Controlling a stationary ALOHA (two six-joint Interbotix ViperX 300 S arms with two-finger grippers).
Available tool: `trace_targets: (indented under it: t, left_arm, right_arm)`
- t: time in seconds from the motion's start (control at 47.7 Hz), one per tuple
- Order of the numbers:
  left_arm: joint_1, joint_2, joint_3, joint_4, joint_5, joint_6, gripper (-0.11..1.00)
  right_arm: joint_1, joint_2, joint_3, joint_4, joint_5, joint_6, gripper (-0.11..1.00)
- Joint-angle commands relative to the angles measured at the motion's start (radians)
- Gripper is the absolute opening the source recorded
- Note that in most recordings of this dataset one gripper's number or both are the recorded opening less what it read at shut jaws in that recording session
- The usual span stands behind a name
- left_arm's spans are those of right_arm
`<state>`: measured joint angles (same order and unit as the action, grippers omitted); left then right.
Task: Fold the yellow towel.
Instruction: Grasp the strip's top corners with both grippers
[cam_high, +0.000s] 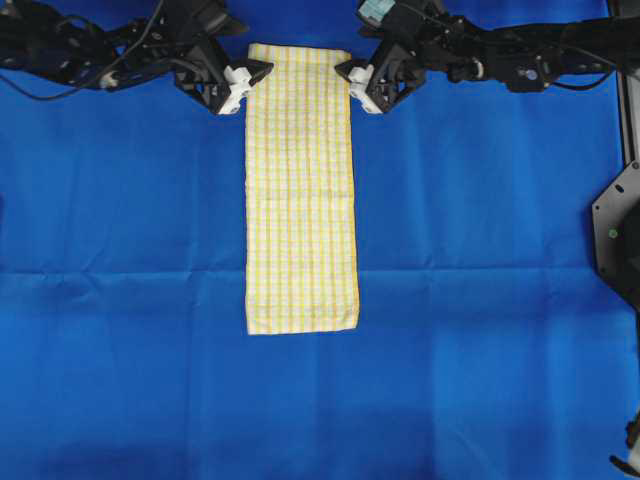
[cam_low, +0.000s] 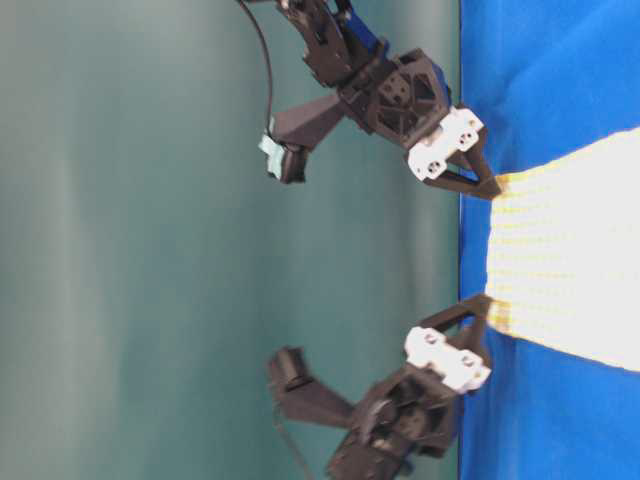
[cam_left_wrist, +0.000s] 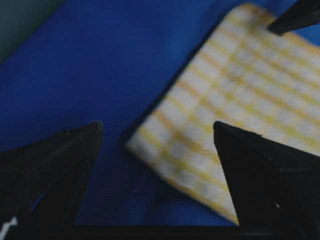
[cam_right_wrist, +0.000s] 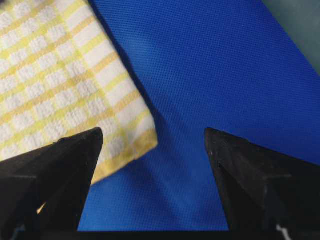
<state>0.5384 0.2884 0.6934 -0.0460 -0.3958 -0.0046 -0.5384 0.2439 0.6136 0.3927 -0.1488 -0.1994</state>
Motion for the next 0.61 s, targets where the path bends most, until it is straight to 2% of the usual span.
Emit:
trace_targets:
  t: [0.0, 0.189, 0.293, 0.356, 0.503, 0.545, 0.587]
  left_arm:
    - [0.011, 0.015, -0.031, 0.0, -0.009, 0.003, 0.87]
    - [0.02, 0.044, -0.041, 0.0, -0.021, 0.003, 0.87]
    - [0.032, 0.044, -0.041, 0.0, -0.021, 0.002, 0.81]
    - [0.04, 0.044, -0.041, -0.002, -0.021, 0.003, 0.72]
    - [0.044, 0.046, -0.046, 0.0, -0.021, 0.02, 0.36]
    - [0.046, 0.046, -0.048, 0.0, -0.021, 0.028, 0.26]
    - [0.046, 0.046, -0.051, 0.0, -0.021, 0.04, 0.15]
  right_arm:
    - [-0.008, 0.006, -0.031, 0.012, -0.009, 0.002, 0.81]
    - [-0.006, 0.035, -0.043, 0.051, -0.012, 0.003, 0.8]
    - [-0.006, 0.043, -0.041, 0.074, -0.026, 0.003, 0.7]
    - [-0.008, 0.046, -0.041, 0.089, -0.034, 0.003, 0.56]
    - [-0.008, 0.046, -0.038, 0.11, -0.054, 0.003, 0.15]
    - [-0.008, 0.046, -0.038, 0.117, -0.055, 0.003, 0.07]
    - [-0.006, 0.046, -0.038, 0.126, -0.055, 0.003, 0.05]
